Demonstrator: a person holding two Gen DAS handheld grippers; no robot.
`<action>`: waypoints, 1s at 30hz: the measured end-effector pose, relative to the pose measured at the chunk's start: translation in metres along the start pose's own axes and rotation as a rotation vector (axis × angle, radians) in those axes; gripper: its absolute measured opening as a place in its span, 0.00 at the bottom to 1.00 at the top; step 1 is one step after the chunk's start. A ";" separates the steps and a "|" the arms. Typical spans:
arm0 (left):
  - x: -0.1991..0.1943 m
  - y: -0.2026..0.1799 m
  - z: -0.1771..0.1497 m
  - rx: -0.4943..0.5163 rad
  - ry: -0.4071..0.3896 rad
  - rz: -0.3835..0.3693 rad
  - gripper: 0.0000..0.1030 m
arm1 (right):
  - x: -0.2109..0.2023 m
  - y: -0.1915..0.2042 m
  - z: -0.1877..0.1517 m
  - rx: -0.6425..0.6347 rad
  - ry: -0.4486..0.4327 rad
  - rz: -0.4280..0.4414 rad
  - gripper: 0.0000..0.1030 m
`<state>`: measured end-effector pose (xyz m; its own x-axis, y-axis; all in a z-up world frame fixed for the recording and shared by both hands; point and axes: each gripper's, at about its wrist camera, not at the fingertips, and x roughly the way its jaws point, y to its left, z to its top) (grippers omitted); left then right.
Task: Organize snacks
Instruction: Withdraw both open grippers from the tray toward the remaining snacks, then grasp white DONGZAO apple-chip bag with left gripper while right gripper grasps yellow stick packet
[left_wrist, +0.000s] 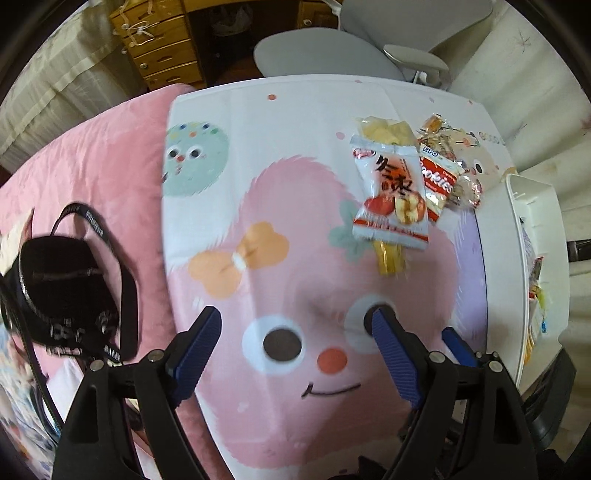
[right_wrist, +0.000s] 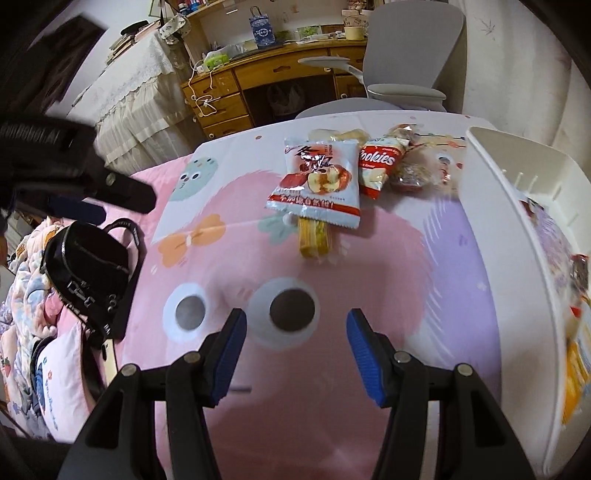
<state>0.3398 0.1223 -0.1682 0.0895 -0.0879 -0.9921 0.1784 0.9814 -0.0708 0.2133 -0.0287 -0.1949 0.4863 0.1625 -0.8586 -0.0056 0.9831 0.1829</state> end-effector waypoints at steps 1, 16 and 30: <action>0.005 -0.004 0.009 0.009 0.008 0.002 0.80 | 0.007 -0.001 0.003 0.004 -0.004 -0.002 0.55; 0.061 -0.048 0.090 0.041 0.061 -0.069 0.83 | 0.067 -0.016 0.035 0.038 -0.070 -0.010 0.55; 0.109 -0.079 0.117 0.033 0.107 -0.137 0.86 | 0.087 -0.011 0.042 -0.005 -0.051 -0.010 0.51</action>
<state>0.4506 0.0156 -0.2591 -0.0426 -0.2002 -0.9788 0.2140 0.9552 -0.2047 0.2926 -0.0284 -0.2517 0.5306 0.1480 -0.8346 -0.0051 0.9852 0.1714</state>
